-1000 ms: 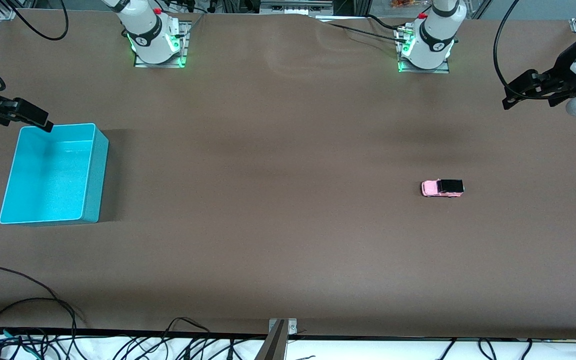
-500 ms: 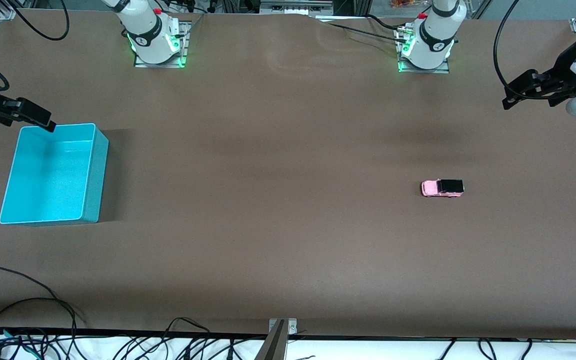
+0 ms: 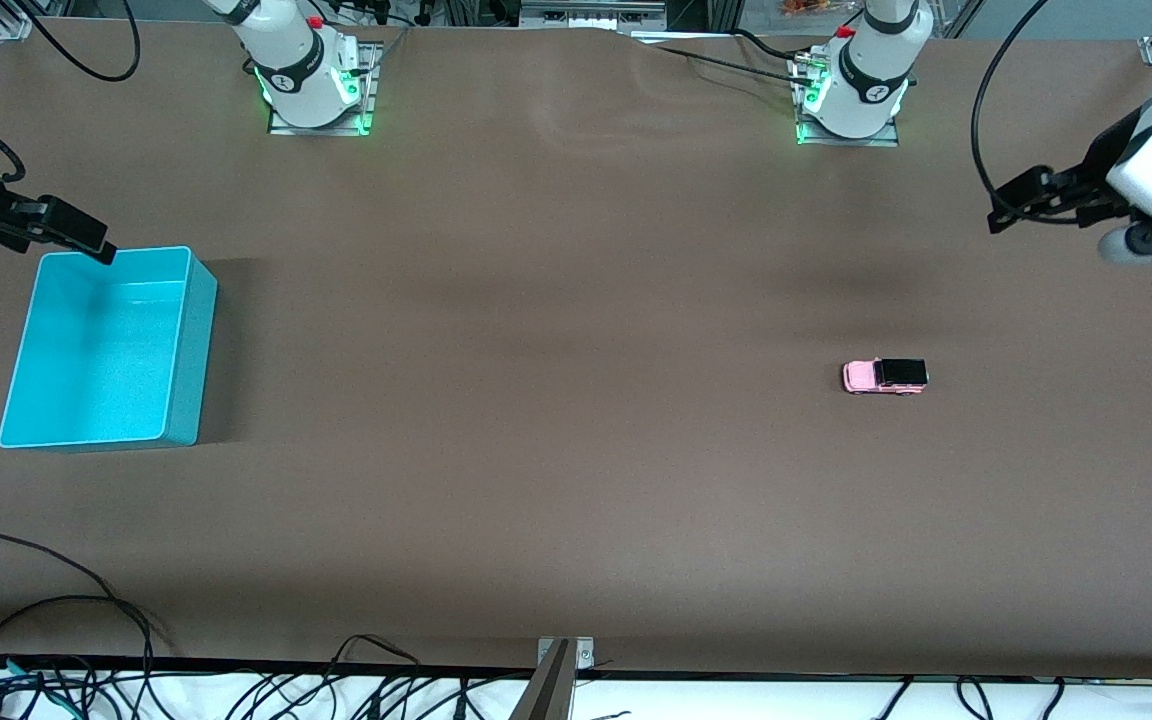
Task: Wind and store pink jeep toy
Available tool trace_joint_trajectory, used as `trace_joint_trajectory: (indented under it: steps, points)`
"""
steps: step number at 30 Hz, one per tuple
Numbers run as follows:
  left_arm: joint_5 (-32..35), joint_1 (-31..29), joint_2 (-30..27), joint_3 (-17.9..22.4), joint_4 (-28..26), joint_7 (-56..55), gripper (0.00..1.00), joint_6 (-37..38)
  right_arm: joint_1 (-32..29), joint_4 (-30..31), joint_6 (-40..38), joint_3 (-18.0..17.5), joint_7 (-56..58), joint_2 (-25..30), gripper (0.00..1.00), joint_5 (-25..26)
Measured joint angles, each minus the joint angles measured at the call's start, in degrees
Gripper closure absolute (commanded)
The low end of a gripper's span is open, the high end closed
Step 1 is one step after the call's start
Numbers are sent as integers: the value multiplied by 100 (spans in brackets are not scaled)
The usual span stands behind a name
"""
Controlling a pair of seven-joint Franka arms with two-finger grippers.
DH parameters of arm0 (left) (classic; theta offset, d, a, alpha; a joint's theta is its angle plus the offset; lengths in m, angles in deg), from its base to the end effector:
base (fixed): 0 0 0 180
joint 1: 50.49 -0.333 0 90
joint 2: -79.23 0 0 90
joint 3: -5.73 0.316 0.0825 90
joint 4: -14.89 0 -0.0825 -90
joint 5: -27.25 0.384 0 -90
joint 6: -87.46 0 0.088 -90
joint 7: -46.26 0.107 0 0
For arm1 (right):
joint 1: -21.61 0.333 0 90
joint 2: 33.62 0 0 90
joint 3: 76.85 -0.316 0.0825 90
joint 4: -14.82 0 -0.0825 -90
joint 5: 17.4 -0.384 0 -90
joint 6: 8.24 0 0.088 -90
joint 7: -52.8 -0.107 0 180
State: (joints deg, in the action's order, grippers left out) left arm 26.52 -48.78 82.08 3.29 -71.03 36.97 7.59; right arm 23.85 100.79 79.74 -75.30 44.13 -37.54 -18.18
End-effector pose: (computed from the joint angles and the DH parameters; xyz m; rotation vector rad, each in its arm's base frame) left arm 0.5491 -0.0408 0.6159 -3.1255 -0.1381 0.2445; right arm 0.5721 0.0089 0.6160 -3.1246 0.2175 0.0535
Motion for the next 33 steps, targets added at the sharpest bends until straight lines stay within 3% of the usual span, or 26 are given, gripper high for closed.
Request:
trace_joint_trajectory:
  steps: [9, 21, 33]
  points:
    - [0, 7, 466, 0, -84, 0, 0, -348, 0, 0, 3, 0, -1, 0, 0, 0]
    - [0, 44, 607, -9, -1674, 4, 0, -2307, 2, 0, 24, 0, -9, -2, 0, 0]
    - [1, 42, 617, -5, -2618, 4, 0, -3675, 19, 0, 152, -5, -14, -7, 0, 0]
